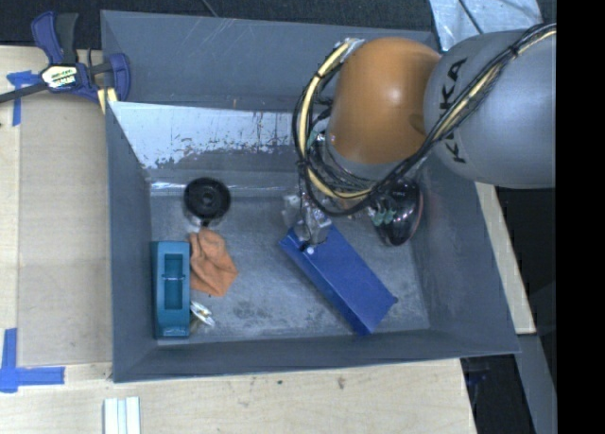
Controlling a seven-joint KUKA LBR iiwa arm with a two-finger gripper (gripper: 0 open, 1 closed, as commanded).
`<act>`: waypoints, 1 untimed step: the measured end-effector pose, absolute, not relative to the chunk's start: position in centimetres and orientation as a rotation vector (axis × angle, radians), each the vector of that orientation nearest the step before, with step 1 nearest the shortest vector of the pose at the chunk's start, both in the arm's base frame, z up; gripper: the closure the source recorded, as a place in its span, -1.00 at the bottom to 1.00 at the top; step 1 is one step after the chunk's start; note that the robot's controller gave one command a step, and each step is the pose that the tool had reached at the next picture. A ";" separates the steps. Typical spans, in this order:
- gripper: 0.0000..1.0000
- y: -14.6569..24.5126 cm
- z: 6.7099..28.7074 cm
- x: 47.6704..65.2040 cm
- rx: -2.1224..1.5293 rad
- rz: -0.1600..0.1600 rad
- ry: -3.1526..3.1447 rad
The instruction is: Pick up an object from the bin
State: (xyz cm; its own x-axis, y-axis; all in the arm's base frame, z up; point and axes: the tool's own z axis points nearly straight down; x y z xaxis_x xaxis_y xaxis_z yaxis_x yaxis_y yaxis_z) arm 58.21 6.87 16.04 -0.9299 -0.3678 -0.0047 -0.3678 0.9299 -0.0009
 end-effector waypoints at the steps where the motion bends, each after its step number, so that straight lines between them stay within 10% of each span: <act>1: 1.00 6.8 20.9 58.5 -0.579 0.001 3.090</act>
Offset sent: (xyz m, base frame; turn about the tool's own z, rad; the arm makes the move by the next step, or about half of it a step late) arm -0.0049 0.0229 -0.0904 -0.5890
